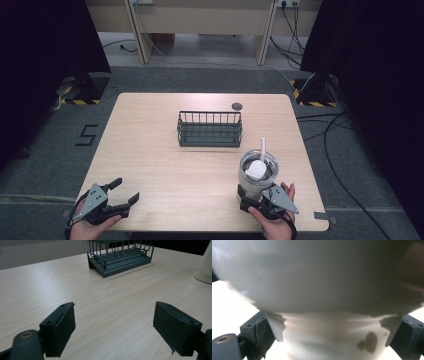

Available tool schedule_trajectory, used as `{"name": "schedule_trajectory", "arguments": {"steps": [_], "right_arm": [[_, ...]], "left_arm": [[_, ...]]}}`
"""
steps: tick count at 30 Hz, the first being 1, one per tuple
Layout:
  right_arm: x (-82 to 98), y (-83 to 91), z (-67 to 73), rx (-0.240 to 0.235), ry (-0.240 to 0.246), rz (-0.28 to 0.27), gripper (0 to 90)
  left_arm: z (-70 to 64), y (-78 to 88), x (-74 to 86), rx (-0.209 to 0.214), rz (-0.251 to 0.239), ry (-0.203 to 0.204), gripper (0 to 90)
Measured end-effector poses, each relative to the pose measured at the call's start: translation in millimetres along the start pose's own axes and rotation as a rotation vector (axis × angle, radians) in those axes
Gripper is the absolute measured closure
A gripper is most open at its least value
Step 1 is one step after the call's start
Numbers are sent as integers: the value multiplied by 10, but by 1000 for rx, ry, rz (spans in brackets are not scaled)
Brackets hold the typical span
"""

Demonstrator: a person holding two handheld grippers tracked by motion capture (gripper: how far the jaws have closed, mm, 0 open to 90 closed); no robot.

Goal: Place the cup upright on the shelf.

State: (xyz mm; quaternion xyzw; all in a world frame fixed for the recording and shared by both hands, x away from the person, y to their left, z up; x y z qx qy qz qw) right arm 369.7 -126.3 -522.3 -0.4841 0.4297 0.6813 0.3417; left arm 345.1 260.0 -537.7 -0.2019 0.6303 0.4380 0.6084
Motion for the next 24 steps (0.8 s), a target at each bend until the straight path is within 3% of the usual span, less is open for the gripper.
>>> {"name": "schedule_trajectory", "arguments": {"steps": [7, 15, 22, 24], "right_arm": [[-15, 3, 9, 16, 8, -32, 98], [-51, 18, -4, 28, -37, -77, 103], [-221, 24, -11, 35, -13, -93, 103], [-275, 17, -4, 42, 22, -86, 103]], "left_arm": [[-9, -9, 18, 9, 3, 2, 173], [9, -14, 28, -5, 6, 8, 177], [17, -13, 5, -16, -2, 9, 182], [7, -15, 3, -12, -2, 4, 184]]}}
Point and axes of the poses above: each handheld gripper's, and its own axes: y roughly backward along the jaws, x roughly out of its underside, z roughly to its left, the point moved 10 cm from there along -y, roughly forward along the jaws, and after that the axes turned 7 degrees about -y, right-handed, at the moved point
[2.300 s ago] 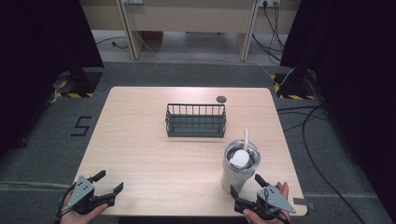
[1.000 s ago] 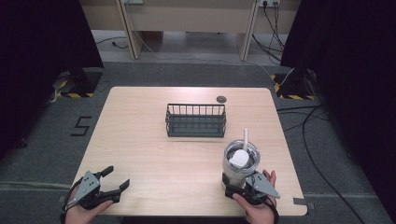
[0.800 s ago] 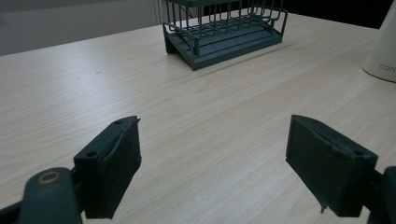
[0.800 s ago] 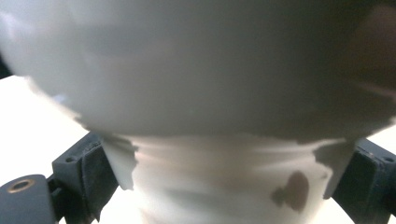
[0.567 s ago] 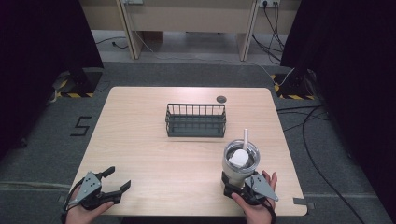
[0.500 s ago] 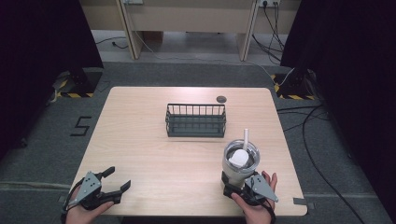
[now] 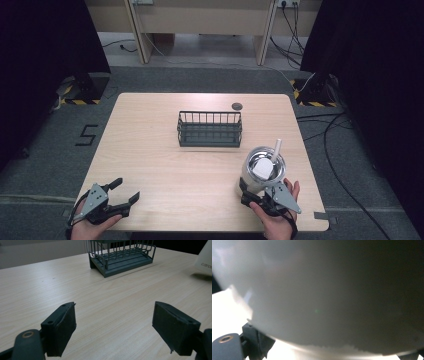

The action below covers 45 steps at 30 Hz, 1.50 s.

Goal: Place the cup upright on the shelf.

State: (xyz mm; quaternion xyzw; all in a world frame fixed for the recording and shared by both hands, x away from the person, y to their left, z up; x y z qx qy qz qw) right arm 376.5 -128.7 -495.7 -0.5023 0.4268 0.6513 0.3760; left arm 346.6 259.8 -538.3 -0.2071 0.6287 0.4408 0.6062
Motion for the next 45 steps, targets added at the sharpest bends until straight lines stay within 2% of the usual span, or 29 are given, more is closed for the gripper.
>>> {"name": "schedule_trajectory", "arguments": {"steps": [2, 4, 7, 8, 18, 23, 34, 39, 45], "right_arm": [[-52, -13, 16, -1, 16, 0, 103], [-95, -23, 34, -14, 3, -3, 103], [-143, -28, 33, -7, 7, -7, 104], [-214, -48, 26, -8, 14, -14, 104], [-505, -224, 34, -27, 28, -11, 104], [-683, -359, 66, -43, 38, -21, 104], [-872, -589, 104, -65, 55, -9, 104], [-1058, -722, 146, -78, 56, -21, 104], [-1149, -856, 171, -87, 49, -19, 104]], "left_arm": [[-3, 1, -2, 2, -1, 0, 186], [5, 7, -7, -3, -4, 4, 188], [13, 20, -17, -5, -11, 7, 192], [23, 28, -24, -9, -15, 7, 193], [25, 43, -44, -14, -21, 11, 201], [40, 62, -33, -23, -20, 19, 203], [67, 125, -4, -42, -15, 26, 209], [83, 159, 1, -56, -16, 35, 210], [84, 186, 14, -65, -13, 39, 209]]}}
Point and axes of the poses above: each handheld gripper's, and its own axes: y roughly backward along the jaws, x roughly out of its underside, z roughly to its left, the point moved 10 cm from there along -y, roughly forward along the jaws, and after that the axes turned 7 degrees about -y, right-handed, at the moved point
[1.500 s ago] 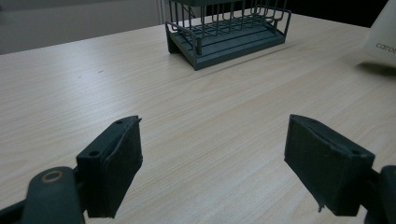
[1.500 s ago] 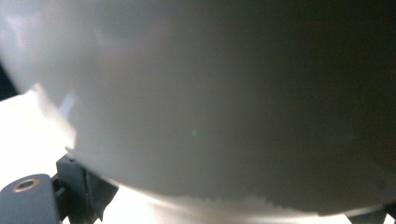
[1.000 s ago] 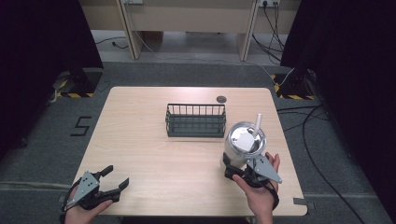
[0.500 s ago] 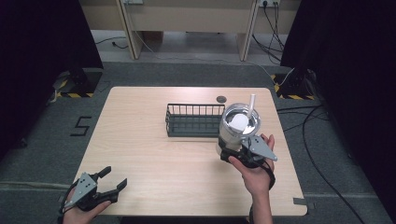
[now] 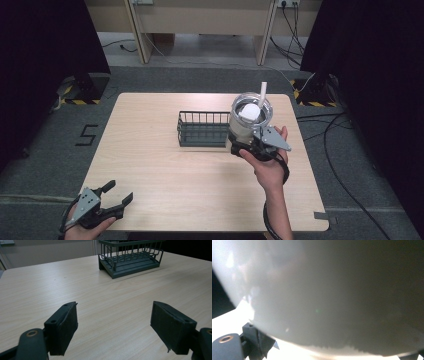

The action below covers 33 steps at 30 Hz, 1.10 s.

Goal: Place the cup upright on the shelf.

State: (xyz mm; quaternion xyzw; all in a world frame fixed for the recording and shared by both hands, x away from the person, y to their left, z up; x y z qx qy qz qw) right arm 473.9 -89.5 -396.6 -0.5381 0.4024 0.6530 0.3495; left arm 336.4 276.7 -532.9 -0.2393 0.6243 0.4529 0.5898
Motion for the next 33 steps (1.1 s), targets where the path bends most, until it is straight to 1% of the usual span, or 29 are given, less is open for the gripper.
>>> {"name": "schedule_trajectory", "arguments": {"steps": [7, 10, 15, 18, 19, 20, 21, 22, 23, 25, 29, 30, 33], "right_arm": [[-80, -146, -6, 2, -1, 0, 104], [-116, -214, 18, -2, -6, 4, 104], [-186, -334, 51, -6, 5, -2, 104], [-193, -426, 64, -8, 1, 5, 103], [-193, -426, 64, -8, 1, 5, 103], [-188, -479, 67, -6, 3, 13, 103], [-188, -479, 67, -6, 3, 13, 103], [-192, -530, 71, -6, 0, 11, 103], [-192, -530, 71, -6, 0, 11, 103], [-196, -594, 78, -5, -6, 15, 104], [-218, -684, 82, -2, 7, 21, 104], [-218, -684, 82, -2, 7, 21, 104], [-243, -762, 79, 4, 3, 22, 104]], "left_arm": [[-3, 45, -9, -14, -4, 0, 207], [-20, 50, -17, -16, -6, 3, 204], [-47, 40, -14, -12, -3, 0, 204], [-40, 42, -5, -15, 0, 4, 204], [-40, 42, -5, -15, 0, 4, 204], [-29, 45, -4, -20, -1, 5, 204], [-29, 45, -4, -20, -1, 5, 204], [-25, 45, -2, -22, 0, 6, 204], [-25, 45, -2, -22, 0, 6, 204], [-23, 42, 3, -24, 2, 6, 204], [-26, 37, 5, -24, 4, 1, 204], [-26, 37, 5, -24, 4, 1, 204], [-24, 31, 14, -26, 6, 0, 204]]}}
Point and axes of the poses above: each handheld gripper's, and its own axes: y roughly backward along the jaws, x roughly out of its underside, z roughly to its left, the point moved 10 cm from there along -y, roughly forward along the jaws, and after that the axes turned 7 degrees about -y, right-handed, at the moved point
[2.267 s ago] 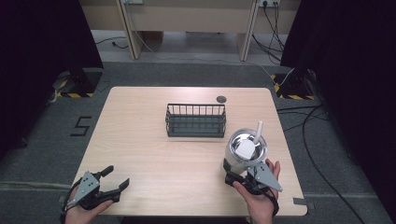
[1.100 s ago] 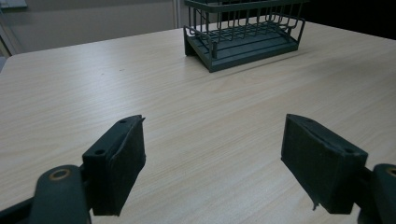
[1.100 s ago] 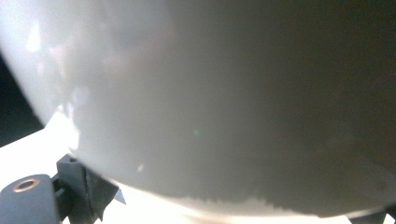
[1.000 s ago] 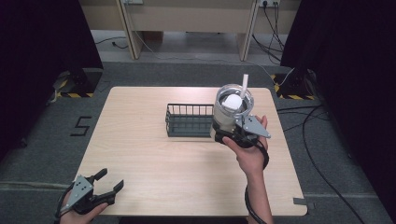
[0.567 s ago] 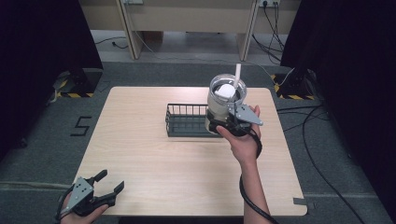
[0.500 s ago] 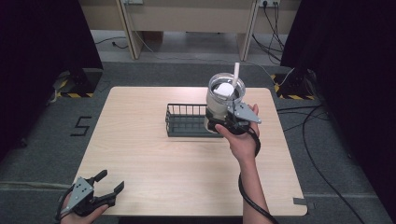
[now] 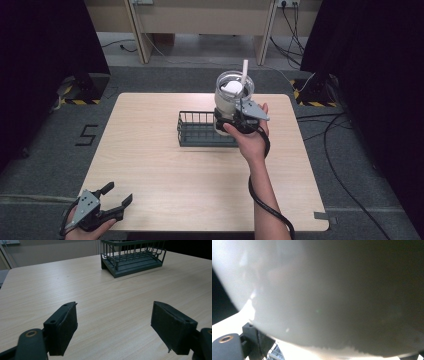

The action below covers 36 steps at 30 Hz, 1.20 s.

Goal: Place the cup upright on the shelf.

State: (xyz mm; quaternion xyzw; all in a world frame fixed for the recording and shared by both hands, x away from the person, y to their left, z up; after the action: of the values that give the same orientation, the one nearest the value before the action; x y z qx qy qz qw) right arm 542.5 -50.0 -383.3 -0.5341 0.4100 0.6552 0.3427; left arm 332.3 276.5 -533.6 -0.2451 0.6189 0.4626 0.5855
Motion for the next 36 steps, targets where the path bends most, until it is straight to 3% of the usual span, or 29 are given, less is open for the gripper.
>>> {"name": "schedule_trajectory", "arguments": {"steps": [16, 36], "right_arm": [[-64, -311, 62, 7, -4, 9, 103], [84, -613, 103, 16, -25, 50, 103]], "left_arm": [[-4, -25, 26, 4, 5, -14, 206], [2, -27, 20, 4, 1, -15, 207]]}}
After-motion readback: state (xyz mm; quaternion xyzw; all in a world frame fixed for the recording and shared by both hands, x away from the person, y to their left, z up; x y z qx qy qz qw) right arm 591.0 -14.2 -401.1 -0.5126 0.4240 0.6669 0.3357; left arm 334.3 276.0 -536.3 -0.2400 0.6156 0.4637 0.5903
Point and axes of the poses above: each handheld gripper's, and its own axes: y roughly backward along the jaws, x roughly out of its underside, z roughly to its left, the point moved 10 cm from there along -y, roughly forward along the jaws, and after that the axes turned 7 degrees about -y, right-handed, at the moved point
